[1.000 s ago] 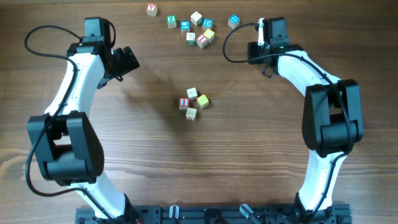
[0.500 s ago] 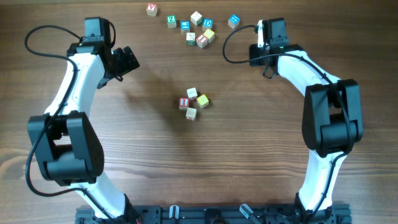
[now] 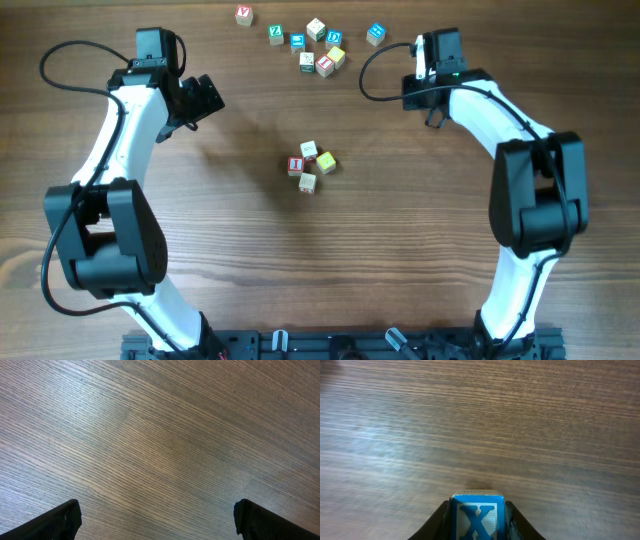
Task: Form a circle
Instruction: 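Carry the X block down-left toward the block group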
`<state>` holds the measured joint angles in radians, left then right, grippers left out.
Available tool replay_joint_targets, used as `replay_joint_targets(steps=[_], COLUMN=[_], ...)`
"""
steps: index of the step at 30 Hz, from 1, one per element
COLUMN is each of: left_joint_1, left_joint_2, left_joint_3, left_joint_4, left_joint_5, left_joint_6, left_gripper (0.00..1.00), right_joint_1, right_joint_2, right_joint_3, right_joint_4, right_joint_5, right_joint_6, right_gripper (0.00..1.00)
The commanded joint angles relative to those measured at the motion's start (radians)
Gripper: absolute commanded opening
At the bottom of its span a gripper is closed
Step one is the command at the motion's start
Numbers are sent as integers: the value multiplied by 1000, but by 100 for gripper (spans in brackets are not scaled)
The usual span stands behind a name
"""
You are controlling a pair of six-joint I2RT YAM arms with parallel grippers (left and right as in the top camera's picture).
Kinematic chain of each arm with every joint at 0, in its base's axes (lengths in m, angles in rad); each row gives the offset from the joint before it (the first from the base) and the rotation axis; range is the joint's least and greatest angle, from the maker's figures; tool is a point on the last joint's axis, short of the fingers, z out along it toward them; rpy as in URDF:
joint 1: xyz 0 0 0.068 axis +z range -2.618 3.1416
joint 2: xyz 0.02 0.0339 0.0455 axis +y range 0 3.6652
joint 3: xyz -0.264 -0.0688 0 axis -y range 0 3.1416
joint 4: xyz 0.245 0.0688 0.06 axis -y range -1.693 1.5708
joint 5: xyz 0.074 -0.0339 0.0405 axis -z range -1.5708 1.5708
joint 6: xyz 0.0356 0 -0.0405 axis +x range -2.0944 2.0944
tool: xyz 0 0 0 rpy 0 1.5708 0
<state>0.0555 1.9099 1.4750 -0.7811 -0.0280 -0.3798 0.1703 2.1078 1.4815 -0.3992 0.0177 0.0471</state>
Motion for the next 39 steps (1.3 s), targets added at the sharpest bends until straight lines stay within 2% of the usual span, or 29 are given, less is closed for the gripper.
replay_joint_targets(steps=[1,8,13,23,30,34,39], left_joint_1=[3,3,3,3,3,3,3], left_joint_2=[-17,-17,-17,-17,-17,-17,-17], left_joint_3=[11,11,11,11,11,11,11], left_joint_4=[0,0,0,0,0,0,0], left_joint_5=[1,1,1,1,1,1,1], left_joint_6=[5,5,5,5,5,5,5], left_gripper=[100,100,100,100,100,100,100], right_joint_1=[0,0,0,71,198,268,355], right_joint_2=[-153,-301,-312,-312,-312,-312,-312], right_joint_3=[5,5,3,2,2,2,2], right_joint_4=[-36,-180,-311,-494,-510,-509,-504], right_joint_5=[-125,-340,-438,-437,-430,-407,-387], right_joint_6=[26,183,261,294,299,377,387], right_gripper=[25,25,25,24,23,22,21])
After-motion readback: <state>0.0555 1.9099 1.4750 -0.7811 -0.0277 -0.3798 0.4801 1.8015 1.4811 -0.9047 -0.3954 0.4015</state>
